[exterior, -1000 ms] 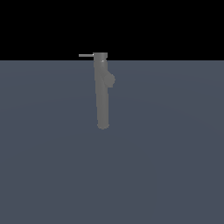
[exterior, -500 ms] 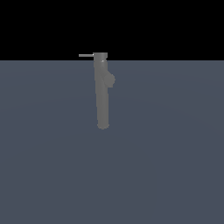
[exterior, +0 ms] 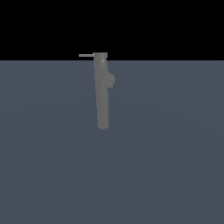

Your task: Turn on the faucet by rotating a designated handle.

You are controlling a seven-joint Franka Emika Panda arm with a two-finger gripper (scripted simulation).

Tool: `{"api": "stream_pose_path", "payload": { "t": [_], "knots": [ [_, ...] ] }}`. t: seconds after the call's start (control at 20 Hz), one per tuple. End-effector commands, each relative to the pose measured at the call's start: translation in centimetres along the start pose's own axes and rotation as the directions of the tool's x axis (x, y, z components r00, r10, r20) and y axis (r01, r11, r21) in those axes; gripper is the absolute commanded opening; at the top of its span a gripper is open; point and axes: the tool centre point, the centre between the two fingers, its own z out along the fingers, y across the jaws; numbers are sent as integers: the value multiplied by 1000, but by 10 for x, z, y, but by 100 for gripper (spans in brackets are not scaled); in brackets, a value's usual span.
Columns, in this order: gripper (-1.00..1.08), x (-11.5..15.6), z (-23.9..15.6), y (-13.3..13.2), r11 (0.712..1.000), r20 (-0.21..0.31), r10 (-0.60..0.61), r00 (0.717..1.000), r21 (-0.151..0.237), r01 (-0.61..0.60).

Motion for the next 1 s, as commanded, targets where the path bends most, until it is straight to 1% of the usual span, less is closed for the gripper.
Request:
{"api": "stream_pose_path", "payload": {
  "t": [0.0, 0.7, 0.95],
  "knots": [
    [-100, 20, 12, -4, 1000, -2, -11, 1000, 0, 11],
    [-100, 128, 70, -31, 998, -10, -68, 998, -4, 68],
    [-100, 161, 87, -41, 996, -12, -85, 996, -6, 85]
  ]
}}
